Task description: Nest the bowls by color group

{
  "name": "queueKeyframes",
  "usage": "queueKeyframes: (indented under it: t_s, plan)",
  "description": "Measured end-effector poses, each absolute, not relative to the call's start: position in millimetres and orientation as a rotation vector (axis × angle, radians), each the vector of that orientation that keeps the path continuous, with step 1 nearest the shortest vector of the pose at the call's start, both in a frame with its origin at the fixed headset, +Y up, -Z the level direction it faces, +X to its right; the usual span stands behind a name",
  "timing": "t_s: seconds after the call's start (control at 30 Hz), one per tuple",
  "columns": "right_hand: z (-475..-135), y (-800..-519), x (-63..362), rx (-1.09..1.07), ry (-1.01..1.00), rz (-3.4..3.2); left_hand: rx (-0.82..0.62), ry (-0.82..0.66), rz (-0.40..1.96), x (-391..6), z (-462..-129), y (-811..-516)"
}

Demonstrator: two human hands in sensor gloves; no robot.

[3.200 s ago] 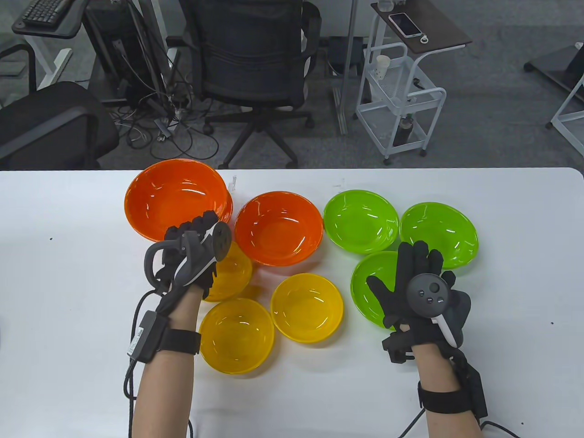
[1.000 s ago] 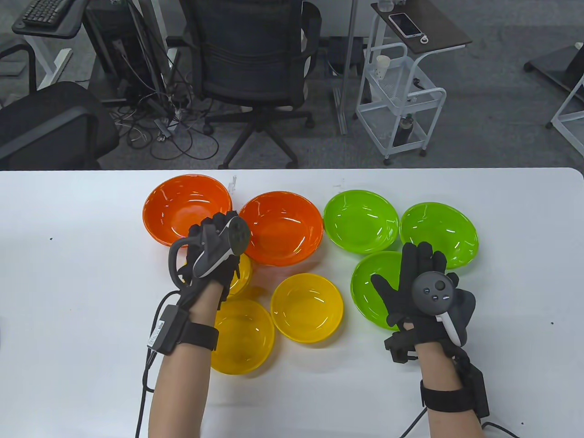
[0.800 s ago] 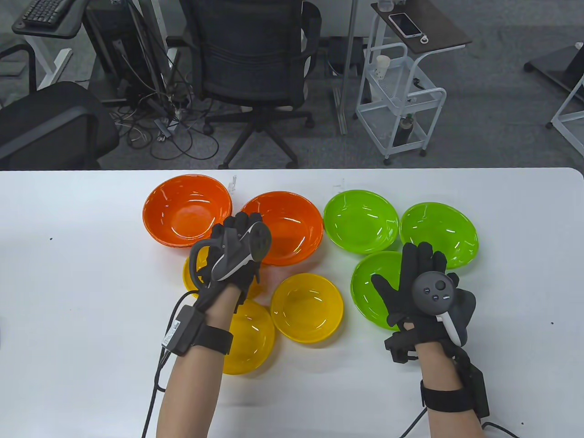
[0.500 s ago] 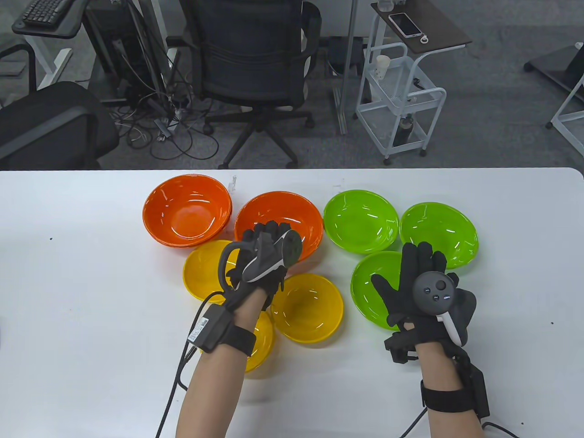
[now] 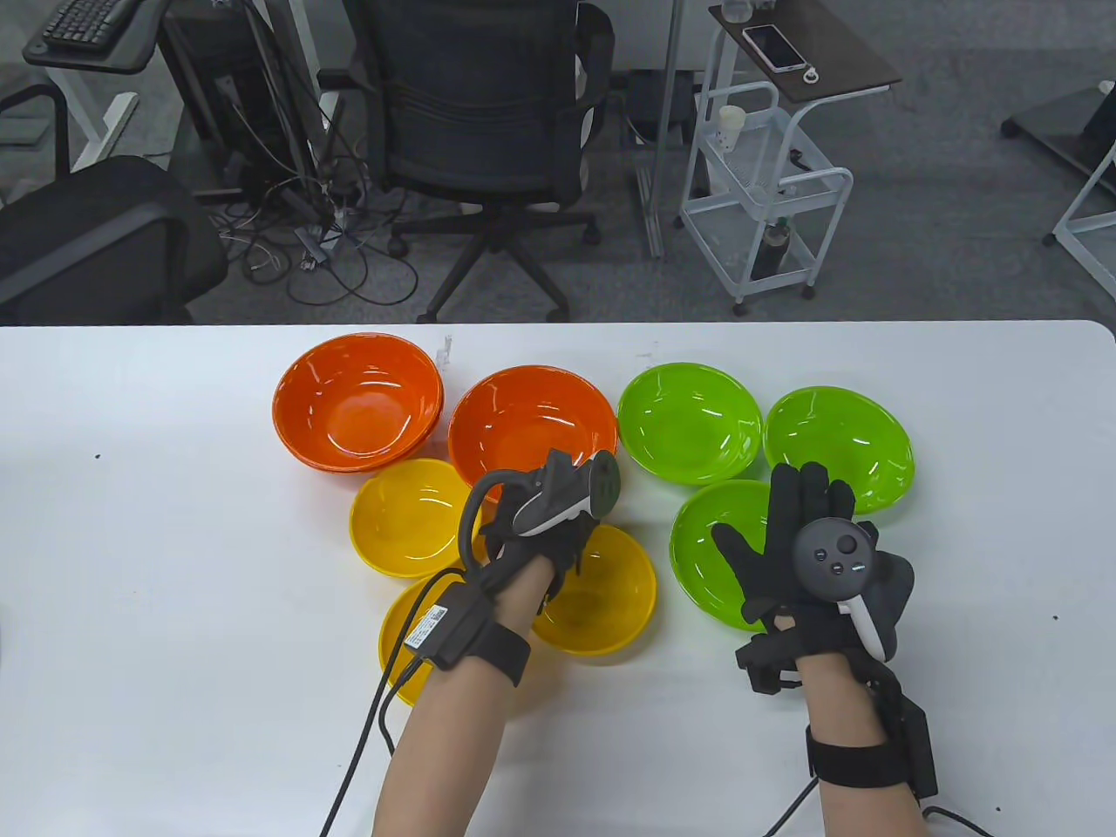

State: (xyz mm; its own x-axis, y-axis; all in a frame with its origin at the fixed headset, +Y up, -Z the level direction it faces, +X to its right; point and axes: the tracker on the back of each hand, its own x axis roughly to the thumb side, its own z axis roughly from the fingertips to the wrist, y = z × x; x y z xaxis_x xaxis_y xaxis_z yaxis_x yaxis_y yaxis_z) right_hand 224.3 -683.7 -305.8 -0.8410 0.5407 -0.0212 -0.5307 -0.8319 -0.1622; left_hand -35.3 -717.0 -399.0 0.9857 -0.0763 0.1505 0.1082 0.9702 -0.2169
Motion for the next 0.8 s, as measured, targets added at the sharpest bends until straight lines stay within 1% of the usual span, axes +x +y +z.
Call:
queueKeyframes:
  t_s: [0.17, 0.4, 0.47, 0.53, 0.7, 0.8]
  plan:
    - [-306, -684, 224, -0.089, -0.201, 2.564, -0.24, -0.119, -0.104, -34, -402, -718]
    - [-306, -684, 225, -0.083, -0.195, 2.557, -0.218, -0.112, -0.142, -31, -403, -718]
    - [-306, -684, 225, -0.086, -0.2, 2.561, -0.179, -0.109, -0.175, -30, -402, -717]
    - [-306, -684, 225, -0.085, -0.198, 2.558, -0.082, -0.104, -0.21, -30, -399, -714]
    - [-306, -684, 225, -0.088, -0.201, 2.558, 0.009, -0.113, -0.225, -31, -393, -707]
    - [-306, -684, 225, -0.09, -0.202, 2.558, 0.019, -0.137, -0.233, -32, -390, -703]
